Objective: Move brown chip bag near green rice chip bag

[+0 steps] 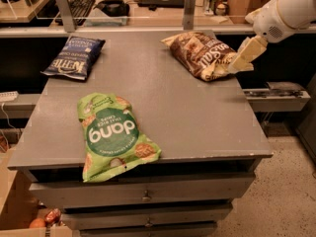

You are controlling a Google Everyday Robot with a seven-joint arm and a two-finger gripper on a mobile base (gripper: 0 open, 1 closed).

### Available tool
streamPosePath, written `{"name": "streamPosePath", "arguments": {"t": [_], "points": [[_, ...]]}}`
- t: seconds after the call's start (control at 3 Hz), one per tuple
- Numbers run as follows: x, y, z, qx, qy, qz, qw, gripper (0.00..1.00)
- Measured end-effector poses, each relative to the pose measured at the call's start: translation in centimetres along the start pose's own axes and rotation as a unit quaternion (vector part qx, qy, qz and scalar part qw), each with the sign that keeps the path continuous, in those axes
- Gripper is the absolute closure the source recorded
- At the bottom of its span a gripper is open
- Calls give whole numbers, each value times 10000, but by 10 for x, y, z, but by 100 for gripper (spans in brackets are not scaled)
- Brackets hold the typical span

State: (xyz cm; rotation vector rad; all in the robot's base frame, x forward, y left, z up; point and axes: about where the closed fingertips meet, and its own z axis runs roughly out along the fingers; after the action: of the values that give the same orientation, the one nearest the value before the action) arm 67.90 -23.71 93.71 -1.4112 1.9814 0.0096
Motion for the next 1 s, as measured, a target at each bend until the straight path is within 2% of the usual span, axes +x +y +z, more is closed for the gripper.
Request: {"name": "streamPosePath", "arguments": {"t": [0.33, 0.67, 1.0], "points": [[0, -23, 39, -83, -427, 377, 9983, 0], [1, -30, 78, -348, -744, 909, 9925, 2], [7, -29, 99, -513, -763, 1247, 9879, 25]]}}
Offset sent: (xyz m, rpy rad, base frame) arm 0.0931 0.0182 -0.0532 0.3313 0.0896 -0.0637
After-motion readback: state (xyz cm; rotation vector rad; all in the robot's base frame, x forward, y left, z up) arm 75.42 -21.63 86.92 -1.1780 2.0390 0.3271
